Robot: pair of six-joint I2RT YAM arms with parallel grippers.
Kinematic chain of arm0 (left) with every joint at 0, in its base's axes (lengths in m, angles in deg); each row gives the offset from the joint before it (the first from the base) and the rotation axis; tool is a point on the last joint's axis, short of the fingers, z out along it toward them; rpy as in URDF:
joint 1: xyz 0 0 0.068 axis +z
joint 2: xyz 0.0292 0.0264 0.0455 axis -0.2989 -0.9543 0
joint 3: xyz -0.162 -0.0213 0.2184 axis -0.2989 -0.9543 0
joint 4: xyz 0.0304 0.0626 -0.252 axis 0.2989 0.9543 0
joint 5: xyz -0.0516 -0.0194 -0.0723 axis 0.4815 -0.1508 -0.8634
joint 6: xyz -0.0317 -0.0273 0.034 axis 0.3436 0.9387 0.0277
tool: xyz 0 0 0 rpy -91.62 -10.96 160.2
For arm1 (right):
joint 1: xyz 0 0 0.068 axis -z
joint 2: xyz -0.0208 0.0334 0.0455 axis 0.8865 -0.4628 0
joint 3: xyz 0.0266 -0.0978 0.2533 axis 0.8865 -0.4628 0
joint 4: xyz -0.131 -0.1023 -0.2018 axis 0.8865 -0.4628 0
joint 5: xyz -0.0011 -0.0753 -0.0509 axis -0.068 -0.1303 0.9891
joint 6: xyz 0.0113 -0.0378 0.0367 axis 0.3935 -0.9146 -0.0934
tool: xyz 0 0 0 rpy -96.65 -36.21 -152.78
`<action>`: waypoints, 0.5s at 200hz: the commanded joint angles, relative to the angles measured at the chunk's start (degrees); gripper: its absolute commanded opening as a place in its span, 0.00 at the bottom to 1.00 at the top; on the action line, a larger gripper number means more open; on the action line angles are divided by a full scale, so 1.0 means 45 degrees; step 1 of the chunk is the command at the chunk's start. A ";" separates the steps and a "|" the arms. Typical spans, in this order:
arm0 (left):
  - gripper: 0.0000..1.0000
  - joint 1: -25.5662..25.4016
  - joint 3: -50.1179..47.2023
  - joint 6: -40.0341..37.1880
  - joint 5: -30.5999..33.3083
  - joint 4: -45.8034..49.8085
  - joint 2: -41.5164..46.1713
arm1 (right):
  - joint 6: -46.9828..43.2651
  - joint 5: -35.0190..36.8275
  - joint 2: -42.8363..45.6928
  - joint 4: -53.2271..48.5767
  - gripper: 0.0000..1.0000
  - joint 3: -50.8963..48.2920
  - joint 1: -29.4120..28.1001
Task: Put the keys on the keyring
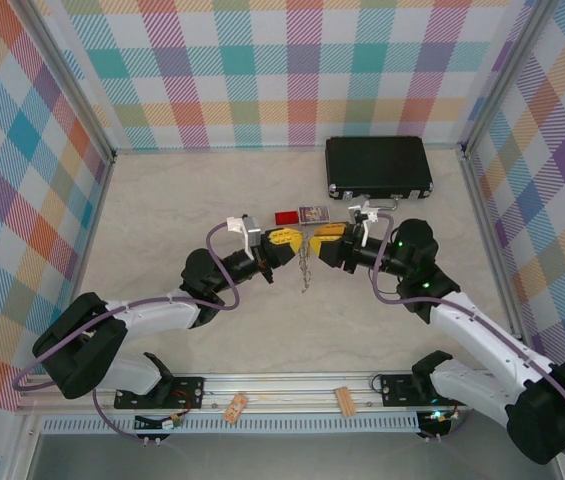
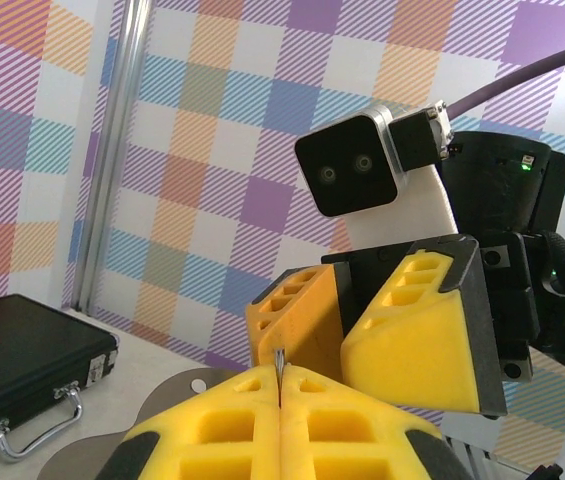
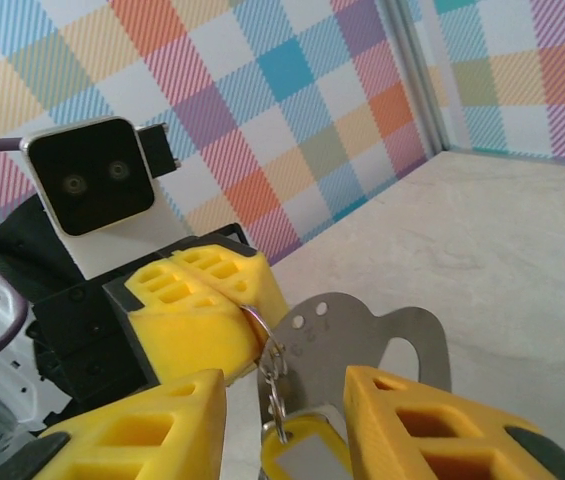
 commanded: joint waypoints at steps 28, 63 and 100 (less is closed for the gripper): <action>0.00 0.0078 0.0388 0.0388 0.0018 -0.0792 0.0051 | 0.0590 -0.0978 -0.0353 0.1204 0.32 0.0277 0.0127; 0.00 0.0073 0.0491 0.0503 -0.0129 -0.0802 0.0079 | 0.0663 -0.1088 -0.0542 0.1250 0.29 0.0380 0.0126; 0.00 0.0080 0.0484 0.0602 -0.0151 -0.0809 0.0152 | 0.0668 -0.1204 -0.0803 0.1148 0.26 0.0524 0.0149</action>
